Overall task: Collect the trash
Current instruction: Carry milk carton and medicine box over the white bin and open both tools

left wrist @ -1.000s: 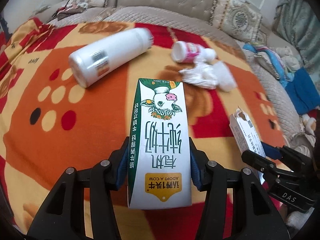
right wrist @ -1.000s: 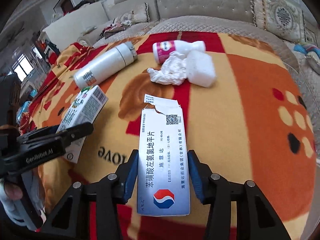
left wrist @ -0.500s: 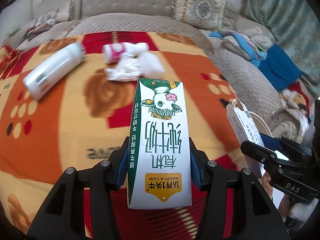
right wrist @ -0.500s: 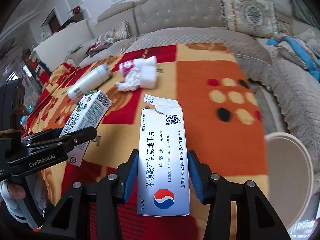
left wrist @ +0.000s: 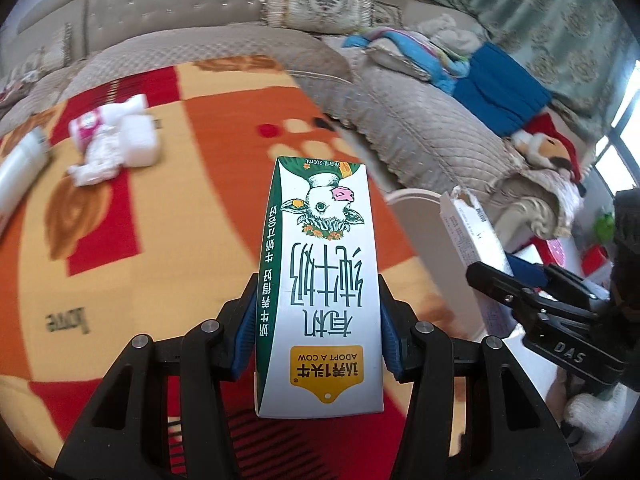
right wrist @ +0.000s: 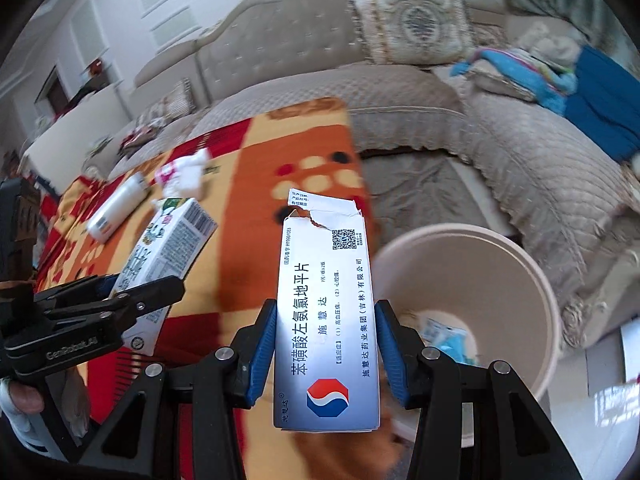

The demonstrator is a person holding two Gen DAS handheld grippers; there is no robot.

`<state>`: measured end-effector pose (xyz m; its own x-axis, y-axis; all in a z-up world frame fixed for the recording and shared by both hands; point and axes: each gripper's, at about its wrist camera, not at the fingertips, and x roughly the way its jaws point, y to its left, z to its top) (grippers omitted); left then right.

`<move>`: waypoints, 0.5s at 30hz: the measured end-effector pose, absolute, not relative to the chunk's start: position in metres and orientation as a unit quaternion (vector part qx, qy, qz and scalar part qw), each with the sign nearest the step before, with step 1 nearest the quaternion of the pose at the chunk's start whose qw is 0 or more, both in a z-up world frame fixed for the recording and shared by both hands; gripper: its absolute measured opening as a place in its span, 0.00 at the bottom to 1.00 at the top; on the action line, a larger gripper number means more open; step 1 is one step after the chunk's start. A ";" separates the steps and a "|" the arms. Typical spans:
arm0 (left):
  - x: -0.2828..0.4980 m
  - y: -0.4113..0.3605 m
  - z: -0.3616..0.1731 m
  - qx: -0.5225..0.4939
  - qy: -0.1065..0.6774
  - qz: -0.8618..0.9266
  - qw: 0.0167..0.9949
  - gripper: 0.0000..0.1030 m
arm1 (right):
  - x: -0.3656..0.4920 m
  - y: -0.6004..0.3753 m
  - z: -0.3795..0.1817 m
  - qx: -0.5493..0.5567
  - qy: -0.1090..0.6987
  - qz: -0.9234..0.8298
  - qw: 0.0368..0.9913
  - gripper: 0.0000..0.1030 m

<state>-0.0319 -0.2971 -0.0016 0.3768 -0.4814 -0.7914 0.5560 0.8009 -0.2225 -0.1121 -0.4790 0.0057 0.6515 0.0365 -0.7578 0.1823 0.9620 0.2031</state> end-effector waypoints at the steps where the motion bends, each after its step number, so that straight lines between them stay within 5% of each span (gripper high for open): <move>1: -0.033 -0.304 -0.002 0.042 0.462 -0.316 0.827 0.48 | -0.115 -0.486 0.004 0.136 0.416 -0.046 0.898 0.45; 15: -0.050 -0.378 -0.016 0.083 0.469 -0.357 0.804 0.48 | -0.143 -0.552 -0.027 0.187 0.430 -0.098 0.878 0.45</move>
